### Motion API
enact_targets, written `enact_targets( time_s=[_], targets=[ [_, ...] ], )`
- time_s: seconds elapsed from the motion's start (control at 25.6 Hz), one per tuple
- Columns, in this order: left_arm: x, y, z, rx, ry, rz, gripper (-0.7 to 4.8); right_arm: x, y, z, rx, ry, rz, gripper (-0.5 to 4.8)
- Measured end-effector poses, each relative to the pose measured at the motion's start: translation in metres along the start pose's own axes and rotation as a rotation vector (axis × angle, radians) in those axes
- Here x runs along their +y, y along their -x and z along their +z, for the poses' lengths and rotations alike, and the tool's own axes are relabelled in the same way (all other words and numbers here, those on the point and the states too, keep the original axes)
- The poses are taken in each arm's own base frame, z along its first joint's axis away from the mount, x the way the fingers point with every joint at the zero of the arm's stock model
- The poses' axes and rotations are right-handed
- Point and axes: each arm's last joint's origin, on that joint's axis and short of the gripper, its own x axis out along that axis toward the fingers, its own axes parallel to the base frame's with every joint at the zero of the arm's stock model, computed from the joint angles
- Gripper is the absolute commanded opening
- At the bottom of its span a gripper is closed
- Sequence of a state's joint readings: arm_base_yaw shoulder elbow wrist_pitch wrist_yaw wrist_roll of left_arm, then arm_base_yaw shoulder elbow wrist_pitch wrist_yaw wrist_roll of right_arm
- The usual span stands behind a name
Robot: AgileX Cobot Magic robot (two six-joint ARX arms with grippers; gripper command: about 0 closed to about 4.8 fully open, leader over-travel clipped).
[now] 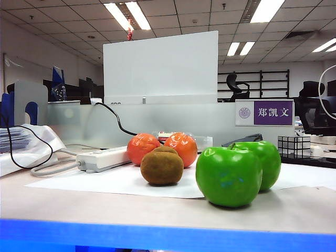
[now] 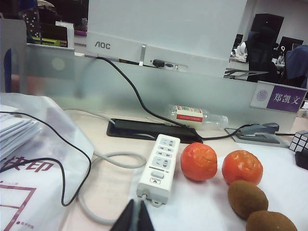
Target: Put the same fruits together.
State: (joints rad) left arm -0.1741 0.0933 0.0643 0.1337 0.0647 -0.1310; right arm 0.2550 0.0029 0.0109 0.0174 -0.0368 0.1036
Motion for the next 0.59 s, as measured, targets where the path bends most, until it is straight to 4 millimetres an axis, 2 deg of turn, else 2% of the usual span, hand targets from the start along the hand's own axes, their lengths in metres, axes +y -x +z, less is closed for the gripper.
enact_targets(
  time_s=[0.59],
  targets=[
    [0.0002,0.0,-0.0015,0.015,0.001,0.002,-0.02,0.0,0.0,0.0,0.0,0.0,0.0,-0.08]
  ],
)
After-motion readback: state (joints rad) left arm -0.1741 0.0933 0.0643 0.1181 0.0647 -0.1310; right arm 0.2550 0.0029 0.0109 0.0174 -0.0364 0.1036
